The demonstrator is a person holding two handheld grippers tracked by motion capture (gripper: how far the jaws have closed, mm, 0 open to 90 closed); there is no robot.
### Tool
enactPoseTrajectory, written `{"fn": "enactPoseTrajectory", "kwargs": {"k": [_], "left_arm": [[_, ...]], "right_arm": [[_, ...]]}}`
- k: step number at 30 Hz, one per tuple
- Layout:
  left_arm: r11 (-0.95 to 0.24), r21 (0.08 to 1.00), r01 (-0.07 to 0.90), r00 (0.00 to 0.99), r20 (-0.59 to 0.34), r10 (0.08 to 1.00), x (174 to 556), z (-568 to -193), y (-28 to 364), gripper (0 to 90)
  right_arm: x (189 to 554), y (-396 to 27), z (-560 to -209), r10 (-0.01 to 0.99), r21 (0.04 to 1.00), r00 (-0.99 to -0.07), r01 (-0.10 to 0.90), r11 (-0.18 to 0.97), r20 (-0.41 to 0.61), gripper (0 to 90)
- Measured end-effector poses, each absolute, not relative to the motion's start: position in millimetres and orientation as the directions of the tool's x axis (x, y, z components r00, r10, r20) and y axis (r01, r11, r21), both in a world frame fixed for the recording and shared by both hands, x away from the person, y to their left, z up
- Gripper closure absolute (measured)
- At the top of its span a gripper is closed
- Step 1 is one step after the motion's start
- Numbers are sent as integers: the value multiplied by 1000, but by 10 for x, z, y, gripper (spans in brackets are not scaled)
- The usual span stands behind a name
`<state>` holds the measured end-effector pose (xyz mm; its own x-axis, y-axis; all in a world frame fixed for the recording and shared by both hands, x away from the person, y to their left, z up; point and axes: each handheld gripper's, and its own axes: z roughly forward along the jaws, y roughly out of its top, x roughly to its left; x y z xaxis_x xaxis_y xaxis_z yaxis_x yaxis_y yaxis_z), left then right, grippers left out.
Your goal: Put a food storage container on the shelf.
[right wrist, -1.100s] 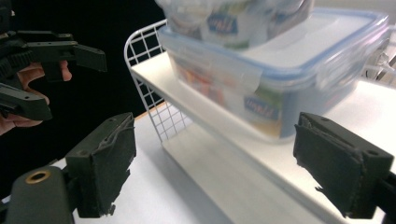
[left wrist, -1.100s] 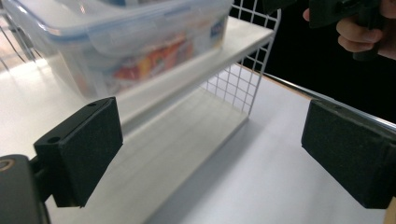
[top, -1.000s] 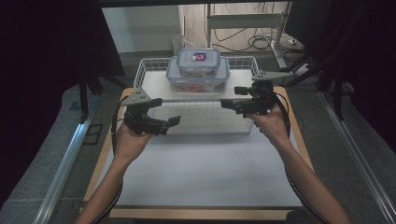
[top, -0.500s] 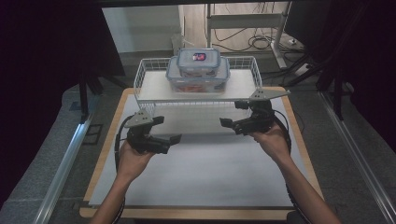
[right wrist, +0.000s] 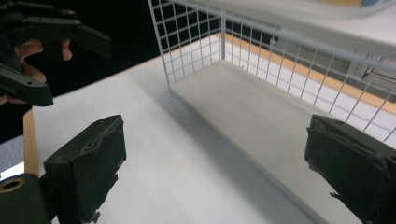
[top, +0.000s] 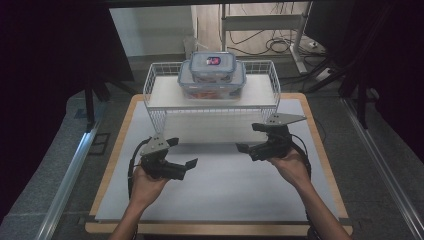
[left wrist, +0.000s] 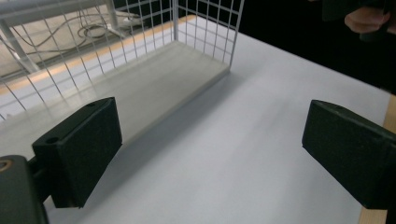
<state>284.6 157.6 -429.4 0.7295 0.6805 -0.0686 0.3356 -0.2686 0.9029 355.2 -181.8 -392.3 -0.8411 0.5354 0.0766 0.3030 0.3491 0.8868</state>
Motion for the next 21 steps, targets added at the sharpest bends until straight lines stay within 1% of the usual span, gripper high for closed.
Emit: {"fn": "enactPoseTrajectory", "kwargs": {"k": [9, 13, 18, 21], "left_arm": [[-286, 897, 336, 731, -58, 679, 2741, -4462, 1539, 44], [-295, 896, 333, 732, -48, 680, 2700, -4525, 1551, 42], [-292, 892, 346, 723, -55, 689, 2652, -4622, 1601, 42], [-306, 885, 351, 711, -40, 702, 2628, -4701, 1627, 42]], "right_arm": [[3414, -1854, -4085, 533, 882, -844, 292, 370, 55, 54], [3379, -1873, -4210, 534, 865, -843, 313, 391, 64, 55], [3345, -1887, -4395, 534, 847, -845, 311, 431, 38, 51], [3319, -1904, -4480, 542, 841, -840, 313, 442, 28, 43]]}}
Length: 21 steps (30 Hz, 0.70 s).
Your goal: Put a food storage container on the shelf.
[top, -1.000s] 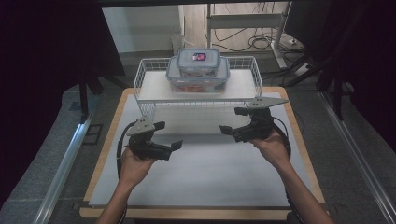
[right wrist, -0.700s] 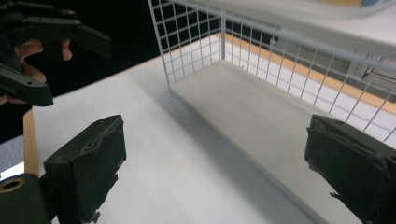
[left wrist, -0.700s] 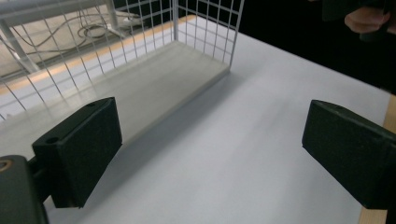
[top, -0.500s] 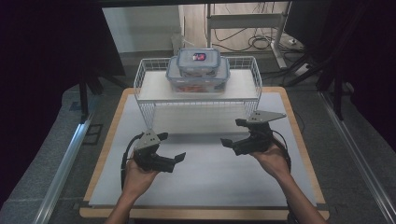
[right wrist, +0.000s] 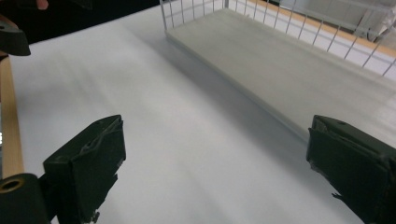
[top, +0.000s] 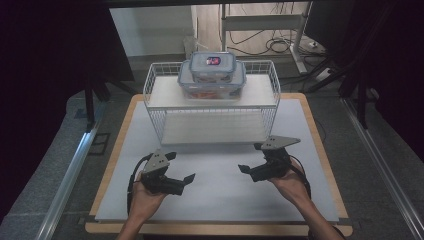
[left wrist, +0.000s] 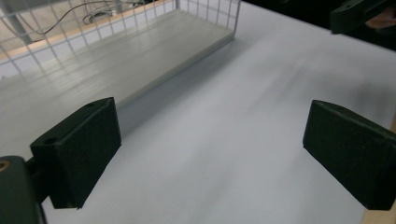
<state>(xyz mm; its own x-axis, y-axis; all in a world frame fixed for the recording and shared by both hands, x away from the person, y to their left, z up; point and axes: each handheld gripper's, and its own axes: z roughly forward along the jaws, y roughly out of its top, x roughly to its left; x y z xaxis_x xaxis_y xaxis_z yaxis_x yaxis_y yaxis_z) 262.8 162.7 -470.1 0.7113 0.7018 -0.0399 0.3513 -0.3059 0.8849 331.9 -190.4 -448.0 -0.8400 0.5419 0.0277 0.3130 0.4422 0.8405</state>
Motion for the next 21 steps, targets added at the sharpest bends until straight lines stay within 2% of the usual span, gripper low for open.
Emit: {"fn": "enactPoseTrajectory", "kwargs": {"k": [12, 21], "left_arm": [[-315, 871, 376, 687, -34, 726, 2485, -4872, 1694, 39], [-315, 863, 395, 667, -34, 744, 2341, -4938, 1792, 39]], "right_arm": [[3133, -2085, -4666, 571, 835, -820, 331, 439, 24, 30], [2978, -2217, -4734, 578, 827, -816, 313, 467, -17, 30]]}}
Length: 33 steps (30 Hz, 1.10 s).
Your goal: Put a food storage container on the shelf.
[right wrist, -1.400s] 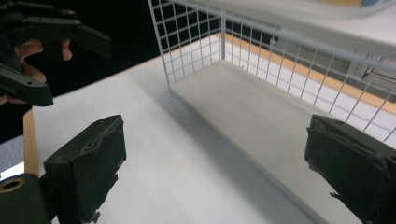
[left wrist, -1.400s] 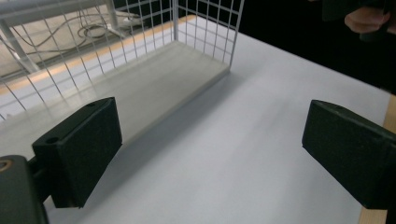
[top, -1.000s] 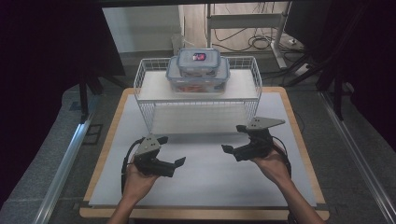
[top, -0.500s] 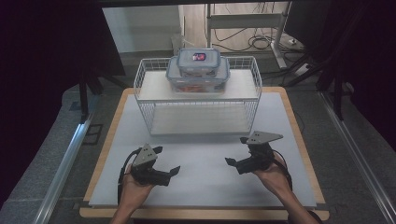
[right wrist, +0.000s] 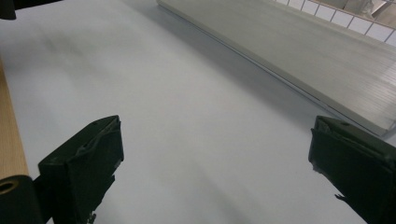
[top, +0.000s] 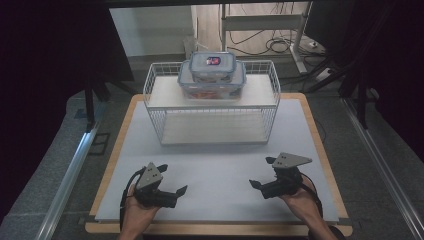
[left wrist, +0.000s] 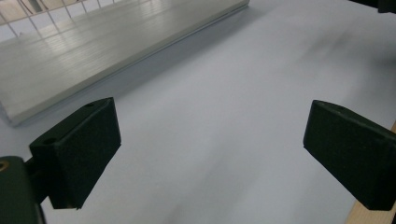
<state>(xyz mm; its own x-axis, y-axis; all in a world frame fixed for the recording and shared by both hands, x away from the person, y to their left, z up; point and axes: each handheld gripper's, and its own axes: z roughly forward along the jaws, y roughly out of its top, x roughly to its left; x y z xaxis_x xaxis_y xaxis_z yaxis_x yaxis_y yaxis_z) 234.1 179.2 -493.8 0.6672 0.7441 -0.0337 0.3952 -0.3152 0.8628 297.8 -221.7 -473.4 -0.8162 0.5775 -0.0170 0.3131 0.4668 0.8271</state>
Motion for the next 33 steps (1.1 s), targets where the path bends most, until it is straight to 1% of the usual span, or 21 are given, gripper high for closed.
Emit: {"fn": "enactPoseTrajectory", "kwargs": {"k": [7, 14, 22, 33], "left_arm": [[-317, 852, 416, 650, -35, 759, 2251, -4983, 1872, 39], [-361, 829, 428, 630, 13, 777, 2159, -5042, 1911, 35], [-363, 821, 441, 611, 21, 792, 2090, -5079, 1973, 26], [-364, 804, 470, 587, 23, 809, 2120, -5177, 1999, 13]], "right_arm": [[2904, -2252, -4775, 582, 819, -812, 310, 482, -34, 30], [2826, -2286, -4815, 588, 807, -807, 306, 505, -62, 28], [2760, -2390, -4857, 616, 802, -786, 331, 498, -58, 27], [2729, -2525, -4974, 642, 781, -766, 386, 492, -26, 27]]}}
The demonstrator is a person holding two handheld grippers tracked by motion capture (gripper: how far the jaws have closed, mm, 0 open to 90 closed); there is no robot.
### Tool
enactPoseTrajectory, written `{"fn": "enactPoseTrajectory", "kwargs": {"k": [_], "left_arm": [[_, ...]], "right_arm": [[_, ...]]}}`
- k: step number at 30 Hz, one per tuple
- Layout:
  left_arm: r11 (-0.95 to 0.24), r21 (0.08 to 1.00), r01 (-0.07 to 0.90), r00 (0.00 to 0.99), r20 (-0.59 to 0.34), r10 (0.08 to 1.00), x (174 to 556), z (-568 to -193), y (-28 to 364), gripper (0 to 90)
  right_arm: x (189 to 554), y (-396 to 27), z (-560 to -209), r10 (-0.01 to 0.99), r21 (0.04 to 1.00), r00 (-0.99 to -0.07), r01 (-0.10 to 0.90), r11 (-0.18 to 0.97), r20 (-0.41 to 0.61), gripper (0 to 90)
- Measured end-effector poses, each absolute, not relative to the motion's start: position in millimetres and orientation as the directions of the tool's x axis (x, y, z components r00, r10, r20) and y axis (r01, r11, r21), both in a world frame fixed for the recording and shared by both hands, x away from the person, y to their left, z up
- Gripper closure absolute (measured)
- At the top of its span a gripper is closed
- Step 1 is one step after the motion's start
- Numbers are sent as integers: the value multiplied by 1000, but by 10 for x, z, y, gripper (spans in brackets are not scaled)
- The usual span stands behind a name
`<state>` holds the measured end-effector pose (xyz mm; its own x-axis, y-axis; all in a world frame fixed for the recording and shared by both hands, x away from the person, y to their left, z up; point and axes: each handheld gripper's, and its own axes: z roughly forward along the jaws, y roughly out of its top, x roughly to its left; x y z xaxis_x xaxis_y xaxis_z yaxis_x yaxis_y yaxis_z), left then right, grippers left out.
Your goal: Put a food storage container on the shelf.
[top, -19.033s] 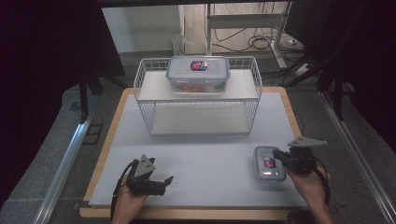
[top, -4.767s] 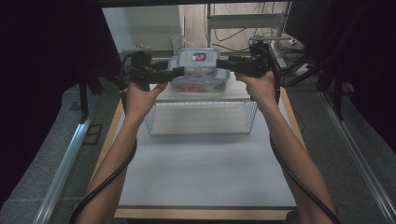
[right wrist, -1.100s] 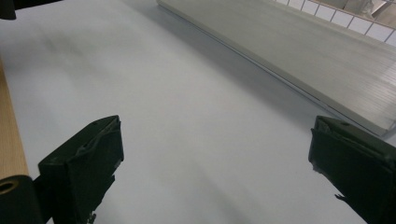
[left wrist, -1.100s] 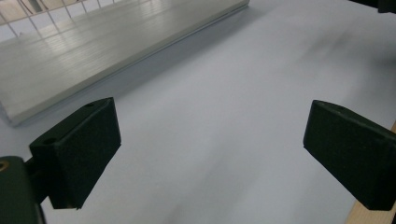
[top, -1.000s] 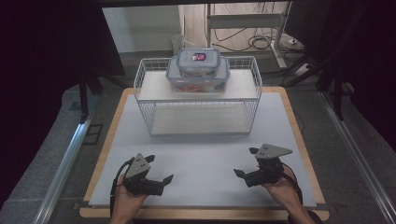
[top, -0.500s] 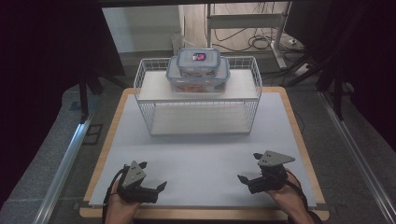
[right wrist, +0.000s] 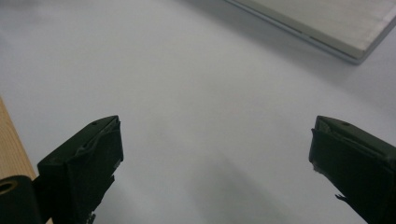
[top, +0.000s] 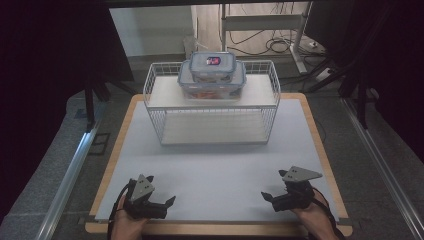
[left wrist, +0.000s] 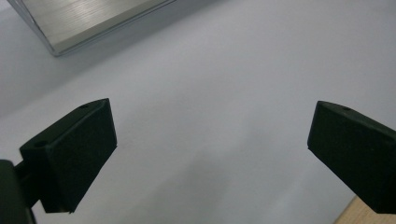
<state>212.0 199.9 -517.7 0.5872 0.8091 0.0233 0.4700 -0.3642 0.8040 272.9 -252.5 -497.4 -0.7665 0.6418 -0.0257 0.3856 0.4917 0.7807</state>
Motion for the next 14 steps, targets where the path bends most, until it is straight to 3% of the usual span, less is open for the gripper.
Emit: {"fn": "enactPoseTrajectory", "kwargs": {"k": [14], "left_arm": [[-325, 797, 509, 565, -25, 825, 2177, -5236, 2087, 11]], "right_arm": [[2773, -2538, -5080, 647, 742, -763, 432, 513, -3, 29]]}}
